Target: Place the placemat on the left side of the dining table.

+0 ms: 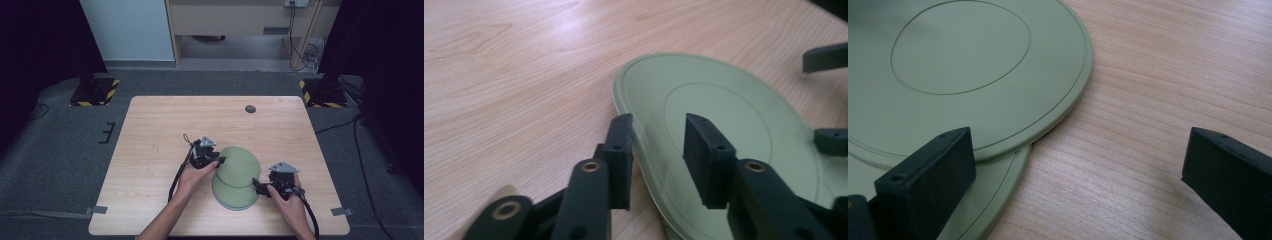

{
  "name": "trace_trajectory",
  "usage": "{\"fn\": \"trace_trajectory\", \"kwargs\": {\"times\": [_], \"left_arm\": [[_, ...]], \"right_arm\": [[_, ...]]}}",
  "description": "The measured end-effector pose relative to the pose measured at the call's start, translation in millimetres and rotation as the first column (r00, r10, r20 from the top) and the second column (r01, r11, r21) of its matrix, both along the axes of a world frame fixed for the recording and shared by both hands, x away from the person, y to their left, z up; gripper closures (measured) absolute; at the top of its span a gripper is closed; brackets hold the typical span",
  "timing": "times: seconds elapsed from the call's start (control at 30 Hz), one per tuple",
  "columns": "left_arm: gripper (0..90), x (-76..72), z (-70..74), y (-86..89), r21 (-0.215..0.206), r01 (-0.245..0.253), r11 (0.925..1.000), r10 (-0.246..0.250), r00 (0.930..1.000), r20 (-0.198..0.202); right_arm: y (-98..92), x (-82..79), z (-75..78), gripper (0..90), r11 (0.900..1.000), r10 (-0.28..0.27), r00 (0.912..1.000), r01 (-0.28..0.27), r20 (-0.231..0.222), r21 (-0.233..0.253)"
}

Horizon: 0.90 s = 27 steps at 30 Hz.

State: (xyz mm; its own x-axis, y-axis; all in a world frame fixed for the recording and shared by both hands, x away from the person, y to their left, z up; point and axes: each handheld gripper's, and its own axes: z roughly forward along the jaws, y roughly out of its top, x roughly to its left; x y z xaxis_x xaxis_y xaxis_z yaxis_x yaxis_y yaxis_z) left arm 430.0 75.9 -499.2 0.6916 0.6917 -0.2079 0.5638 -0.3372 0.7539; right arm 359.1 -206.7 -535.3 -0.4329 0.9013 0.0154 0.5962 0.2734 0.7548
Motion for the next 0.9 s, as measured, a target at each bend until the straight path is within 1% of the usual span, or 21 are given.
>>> {"fn": "trace_trajectory", "kwargs": {"times": [0.07,0.1,0.13,0.17,0.2,0.23,0.27,0.3,0.33,0.43,0.47,0.5,0.6,0.7,0.77,0.9], "left_arm": [[71.1,-0.9,0.9,1.3,-0.024,-0.003,0.9997,0.003,1.0,0.002],[73.0,-1.0,1.1,2.3,-0.049,0.004,0.9988,-0.004,0.9999,-0.009],[75.0,-0.9,1.0,2.9,-0.064,0.007,0.9979,-0.009,0.9998,-0.019],[76.5,-0.9,0.8,3.2,-0.079,0.011,0.9968,-0.014,0.9995,-0.029],[77.8,-0.8,0.2,2.6,-0.083,0.023,0.9963,-0.026,0.9989,-0.039],[78.6,-1.1,-2.5,-0.1,-0.073,0.04,0.9965,-0.045,0.9971,-0.061],[78.6,-1.1,-2.5,-0.1,-0.073,0.04,0.9965,-0.045,0.9971,-0.061],[78.6,-2.0,-5.1,-3.0,-0.061,0.041,0.9973,-0.045,0.9971,-0.062],[78.4,-2.2,-5.3,-4.0,-0.048,0.037,0.9982,-0.039,0.9978,-0.053],[78.1,-1.0,-1.8,-2.2,-0.081,0.034,0.9962,-0.038,0.9977,-0.055],[78.2,-1.3,-1.4,-2.7,-0.067,0.042,0.9969,-0.045,0.9976,-0.053],[78.3,-1.3,-1.4,-2.7,-0.067,0.042,0.9969,-0.045,0.9976,-0.053],[78.5,-3.1,-4.7,-6.2,-0.023,0.039,0.999,-0.039,0.9988,-0.027],[79.9,-4.1,-5.3,-6.3,-0.012,0.04,0.9991,-0.04,0.9991,-0.016],[80.6,-4.4,-4.6,-6.2,-0.011,0.042,0.9991,-0.042,0.9991,-0.011],[83.9,-6.0,-1.8,-5.8,-0.031,0.044,0.9985,-0.045,0.999,-0.004]], "right_arm": [[0.0,0.0,0.0,1.0,1.0,0.0,1.0,0.0,0.0,0.0],[0.2,-0.2,0.0,1.0,1.0,-0.002,1.0,0.002,0.0,-0.001],[0.4,-0.2,0.0,1.0,1.0,-0.001,1.0,0.001,0.003,-0.001],[0.4,-0.2,0.0,1.0,1.0,-0.002,1.0,0.002,0.003,-0.001],[0.4,-0.2,0.0,1.0,1.0,-0.001,1.0,0.001,0.003,-0.001],[0.2,-0.2,0.1,1.0,1.0,-0.001,1.0,0.001,0.0,-0.002],[0.2,-0.2,0.1,1.0,1.0,-0.001,1.0,0.001,0.0,-0.002],[0.4,-0.2,0.0,1.0,1.0,-0.001,1.0,0.001,0.003,-0.002],[0.3,-0.1,0.0,1.0,1.0,0.0,1.0,0.0,0.004,-0.003],[0.6,-0.4,0.0,1.0,1.0,0.001,1.0,-0.001,0.008,-0.005],[0.6,-0.3,0.0,1.0,1.0,0.002,1.0,-0.002,0.008,-0.006],[0.6,-0.3,0.0,1.0,1.0,0.002,1.0,-0.002,0.008,-0.006],[0.5,-0.3,0.0,1.0,1.0,0.002,1.0,-0.002,0.008,-0.005],[1.0,-0.9,0.2,1.1,1.0,0.0,1.0,0.0,0.009,-0.008],[1.0,-1.0,0.2,1.2,1.0,0.0,0.9999,0.0,0.01,-0.008],[0.1,-2.5,1.4,4.1,1.0,-0.004,0.9999,0.004,0.016,-0.009]]}}
